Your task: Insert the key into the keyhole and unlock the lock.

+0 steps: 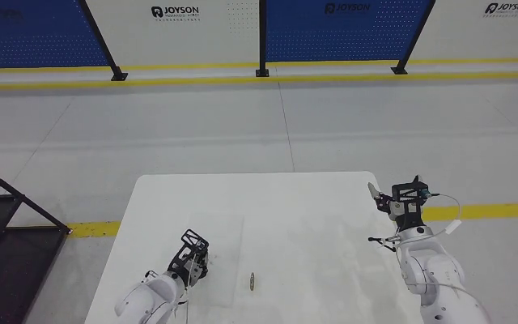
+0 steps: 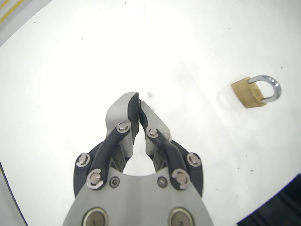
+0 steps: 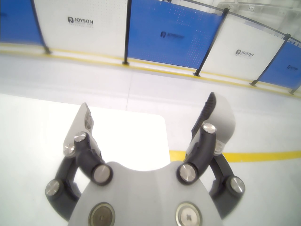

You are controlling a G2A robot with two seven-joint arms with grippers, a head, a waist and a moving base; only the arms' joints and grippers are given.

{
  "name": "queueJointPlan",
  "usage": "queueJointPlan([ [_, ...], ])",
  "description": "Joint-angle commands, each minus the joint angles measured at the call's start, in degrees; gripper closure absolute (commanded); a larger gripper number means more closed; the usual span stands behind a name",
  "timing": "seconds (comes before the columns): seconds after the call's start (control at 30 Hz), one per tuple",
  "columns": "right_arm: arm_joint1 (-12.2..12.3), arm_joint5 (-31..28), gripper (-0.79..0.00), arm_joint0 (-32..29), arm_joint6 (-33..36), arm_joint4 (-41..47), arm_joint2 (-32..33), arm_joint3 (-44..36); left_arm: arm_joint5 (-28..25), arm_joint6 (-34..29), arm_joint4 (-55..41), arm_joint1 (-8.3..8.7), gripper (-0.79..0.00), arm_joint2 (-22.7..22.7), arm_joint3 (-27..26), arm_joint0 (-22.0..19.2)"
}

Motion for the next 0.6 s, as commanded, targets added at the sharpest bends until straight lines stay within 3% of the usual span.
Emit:
queueJointPlan([
  [0.0,0.0,0.0,-0.785,0.0,0.0,0.0,0.0,0.0,-1.0,5.1,-2.6,0.07,0.000,-1.4,-1.8,1.4],
  [0.2,0.0,0.0,-0.785,0.0,0.0,0.0,0.0,0.0,-9.1,25.6,-10.4,0.55,0.000,-7.9,-4.8,7.5],
  [0.4,0.0,0.0,-0.785,0.0,0.0,0.0,0.0,0.0,-21.8,47.7,-12.5,0.94,0.000,-12.4,-1.3,11.6],
  [0.57,-0.1,-2.4,-0.785,-2.3,0.5,-5.0,-3.5,-0.1,-27.1,60.9,-10.2,0.91,0.000,-12.5,3.0,11.5],
])
